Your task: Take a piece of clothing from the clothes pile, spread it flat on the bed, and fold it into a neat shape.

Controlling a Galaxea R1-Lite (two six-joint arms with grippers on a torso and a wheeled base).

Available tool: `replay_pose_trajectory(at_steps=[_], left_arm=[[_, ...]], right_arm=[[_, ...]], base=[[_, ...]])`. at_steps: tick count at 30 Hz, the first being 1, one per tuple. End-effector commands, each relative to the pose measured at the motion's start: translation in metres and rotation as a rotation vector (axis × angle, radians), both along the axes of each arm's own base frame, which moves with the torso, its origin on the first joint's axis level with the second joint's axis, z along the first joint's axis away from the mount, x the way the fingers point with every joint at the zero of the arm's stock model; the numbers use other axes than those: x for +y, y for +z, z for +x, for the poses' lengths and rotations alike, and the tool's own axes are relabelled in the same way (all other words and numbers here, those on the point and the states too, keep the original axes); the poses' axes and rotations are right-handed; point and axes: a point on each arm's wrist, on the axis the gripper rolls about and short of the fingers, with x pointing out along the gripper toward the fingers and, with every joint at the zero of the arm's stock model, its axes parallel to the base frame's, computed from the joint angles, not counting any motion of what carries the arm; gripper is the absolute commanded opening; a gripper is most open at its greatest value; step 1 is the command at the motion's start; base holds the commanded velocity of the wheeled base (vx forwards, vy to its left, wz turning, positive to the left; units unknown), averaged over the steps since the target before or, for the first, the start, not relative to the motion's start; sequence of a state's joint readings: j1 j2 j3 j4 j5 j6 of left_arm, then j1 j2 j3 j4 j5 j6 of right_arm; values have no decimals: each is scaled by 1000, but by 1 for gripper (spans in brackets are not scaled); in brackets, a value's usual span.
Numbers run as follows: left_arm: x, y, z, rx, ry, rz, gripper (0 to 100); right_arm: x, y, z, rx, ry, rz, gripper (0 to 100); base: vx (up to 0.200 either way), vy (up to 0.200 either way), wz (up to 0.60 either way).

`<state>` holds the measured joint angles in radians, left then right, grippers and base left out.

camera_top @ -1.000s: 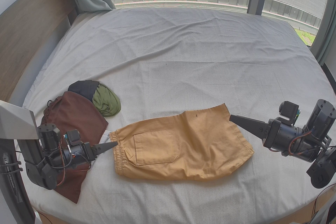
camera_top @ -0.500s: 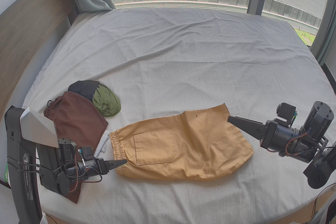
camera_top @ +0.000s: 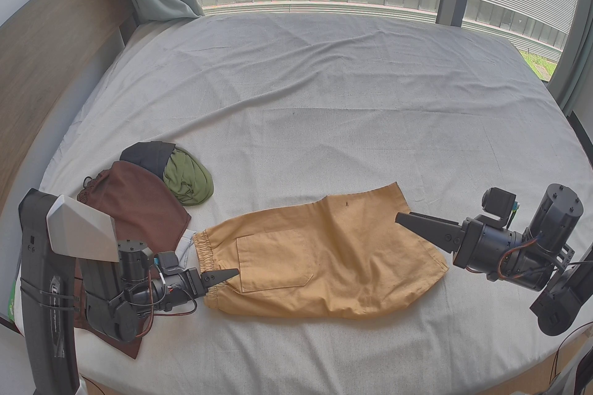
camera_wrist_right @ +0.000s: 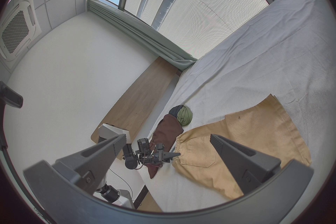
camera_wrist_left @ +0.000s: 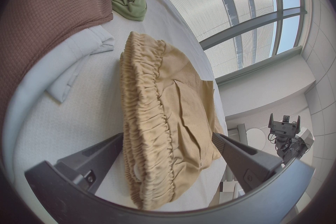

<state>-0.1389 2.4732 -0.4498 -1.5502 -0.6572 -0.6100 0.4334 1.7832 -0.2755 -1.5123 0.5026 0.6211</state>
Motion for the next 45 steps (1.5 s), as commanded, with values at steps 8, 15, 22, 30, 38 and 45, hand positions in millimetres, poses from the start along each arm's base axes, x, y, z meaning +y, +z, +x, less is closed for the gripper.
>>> replay_pose_trajectory(at_steps=[8, 15, 22, 30, 38, 45], left_arm=[[-11, 7, 2, -18, 9, 1, 100], [-16, 6, 3, -26, 26, 15, 0], [-14, 8, 4, -36, 31, 15, 0], [-9, 28, 4, -89, 16, -6, 0], [8, 43, 3, -121, 23, -28, 0], [27, 59, 4, -165, 26, -53, 0]], right_arm=[[0, -2, 0, 9, 1, -4, 100], [0, -2, 0, 7, 1, -3, 100], [0, -3, 0, 13, 1, -6, 100], [0, -3, -1, 14, 1, -6, 100], [-1, -6, -2, 25, 1, -13, 100], [0, -10, 0, 40, 1, -21, 100]], base=[[0, 0, 0], [0, 0, 0], [0, 0, 0], [0, 0, 0], [0, 0, 0], [0, 0, 0]])
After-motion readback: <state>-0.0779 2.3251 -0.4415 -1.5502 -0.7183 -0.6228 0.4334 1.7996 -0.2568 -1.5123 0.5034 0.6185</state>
